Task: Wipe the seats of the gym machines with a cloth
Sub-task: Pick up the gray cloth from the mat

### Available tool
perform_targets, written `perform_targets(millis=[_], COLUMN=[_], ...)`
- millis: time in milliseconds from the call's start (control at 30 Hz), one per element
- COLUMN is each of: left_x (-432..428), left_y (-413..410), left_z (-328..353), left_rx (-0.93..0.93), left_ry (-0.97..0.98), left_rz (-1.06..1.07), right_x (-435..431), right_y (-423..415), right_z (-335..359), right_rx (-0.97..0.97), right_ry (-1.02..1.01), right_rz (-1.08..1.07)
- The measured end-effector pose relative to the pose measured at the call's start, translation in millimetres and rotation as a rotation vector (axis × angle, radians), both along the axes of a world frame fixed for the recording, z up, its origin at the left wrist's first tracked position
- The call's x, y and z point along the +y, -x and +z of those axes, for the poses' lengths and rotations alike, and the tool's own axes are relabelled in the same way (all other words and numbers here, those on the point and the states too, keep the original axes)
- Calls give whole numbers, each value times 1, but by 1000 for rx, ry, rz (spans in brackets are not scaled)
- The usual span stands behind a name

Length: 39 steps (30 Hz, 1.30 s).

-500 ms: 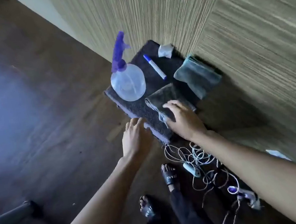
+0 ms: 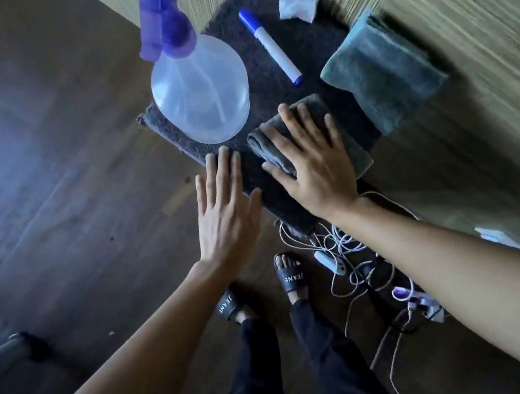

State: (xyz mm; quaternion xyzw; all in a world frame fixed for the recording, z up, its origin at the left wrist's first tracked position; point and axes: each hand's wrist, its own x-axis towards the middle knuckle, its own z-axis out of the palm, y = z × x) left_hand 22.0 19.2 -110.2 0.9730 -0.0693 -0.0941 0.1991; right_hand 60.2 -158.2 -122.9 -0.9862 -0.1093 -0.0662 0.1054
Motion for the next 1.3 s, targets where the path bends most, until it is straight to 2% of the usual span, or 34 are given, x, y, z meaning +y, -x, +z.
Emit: perform_targets(millis=[200,333,567,700,833,1000,1133,1300], left_x=[1,0,11,42,91,181,262,363], left_y=[2,0,2,27,67,132,193,267], left_z=[-3,7,60,112,170,225,256,280], left_rx=[13,48,127,120,92,15,-74,-163], left_ry=[-2,4,16,28,29,-8,13,-2], left_rz=[-6,0,73,173,314,577,813,1057], right_x=[0,2,6,30,81,183,278,403], right_y=[-1,-2,5,32,57,83,106,144], right_z=[-8,-5,59,114,172,234,272,302], right_rx=[-55,-46,358,487,559,624,688,782], right_ry=[-23,-147,-603,-663,-663,-666,-651,-691], right_rz=[-3,-11,-120,-99,33,314,550,730])
